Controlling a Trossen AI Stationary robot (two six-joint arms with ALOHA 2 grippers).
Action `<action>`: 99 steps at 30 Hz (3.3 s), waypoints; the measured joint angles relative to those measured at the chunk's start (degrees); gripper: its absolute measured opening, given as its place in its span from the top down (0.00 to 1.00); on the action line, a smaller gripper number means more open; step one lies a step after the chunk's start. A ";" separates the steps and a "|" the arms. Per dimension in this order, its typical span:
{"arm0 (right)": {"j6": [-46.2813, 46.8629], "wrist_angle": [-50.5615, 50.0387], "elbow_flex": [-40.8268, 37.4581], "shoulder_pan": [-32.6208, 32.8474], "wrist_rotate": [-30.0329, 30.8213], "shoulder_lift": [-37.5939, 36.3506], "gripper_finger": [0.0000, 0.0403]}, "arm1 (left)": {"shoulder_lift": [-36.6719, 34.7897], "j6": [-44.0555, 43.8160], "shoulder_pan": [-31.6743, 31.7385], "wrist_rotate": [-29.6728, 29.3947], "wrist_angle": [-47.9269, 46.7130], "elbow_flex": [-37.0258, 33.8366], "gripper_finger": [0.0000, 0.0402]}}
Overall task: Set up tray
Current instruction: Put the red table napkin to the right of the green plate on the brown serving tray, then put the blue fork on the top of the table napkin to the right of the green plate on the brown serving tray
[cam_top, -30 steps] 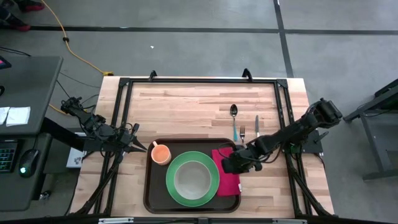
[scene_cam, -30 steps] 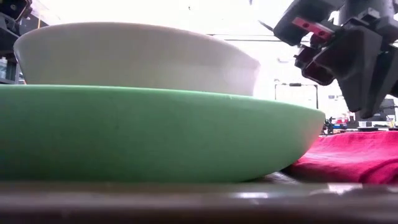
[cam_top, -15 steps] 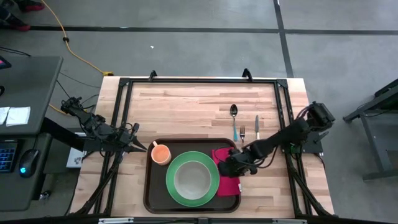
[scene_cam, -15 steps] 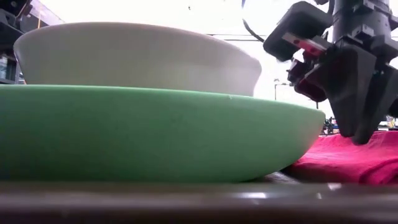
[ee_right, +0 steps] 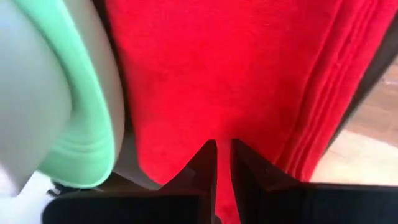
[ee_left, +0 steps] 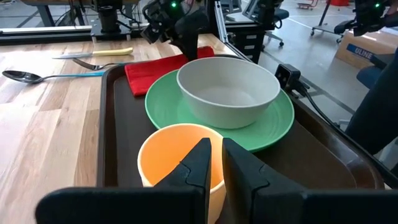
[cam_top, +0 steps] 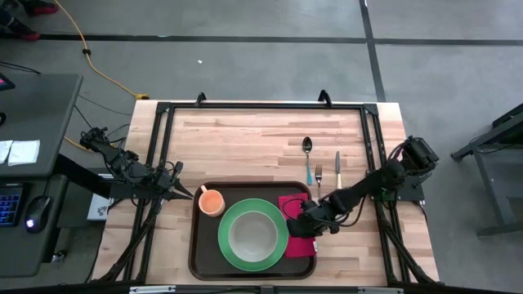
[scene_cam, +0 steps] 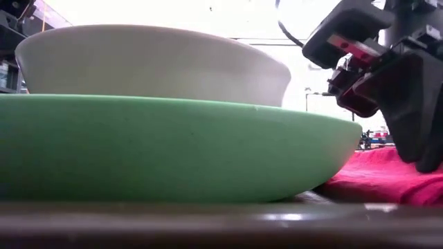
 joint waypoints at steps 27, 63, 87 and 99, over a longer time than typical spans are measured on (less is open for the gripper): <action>-0.02 7.57 0.00 -0.74 -0.10 1.48 0.94 | -0.02 0.00 0.00 0.00 -0.02 0.00 0.82; -3.26 -26.35 0.00 -5.79 8.94 -20.91 0.94 | 0.00 2.43 0.02 0.00 0.25 0.00 0.82; -6.59 -41.14 0.00 -10.79 9.27 -21.03 0.94 | 0.00 13.77 0.01 -0.02 6.27 0.00 0.82; -12.84 -49.47 0.00 -17.79 15.35 -29.56 0.94 | 0.00 13.75 0.02 -0.11 5.81 0.00 0.82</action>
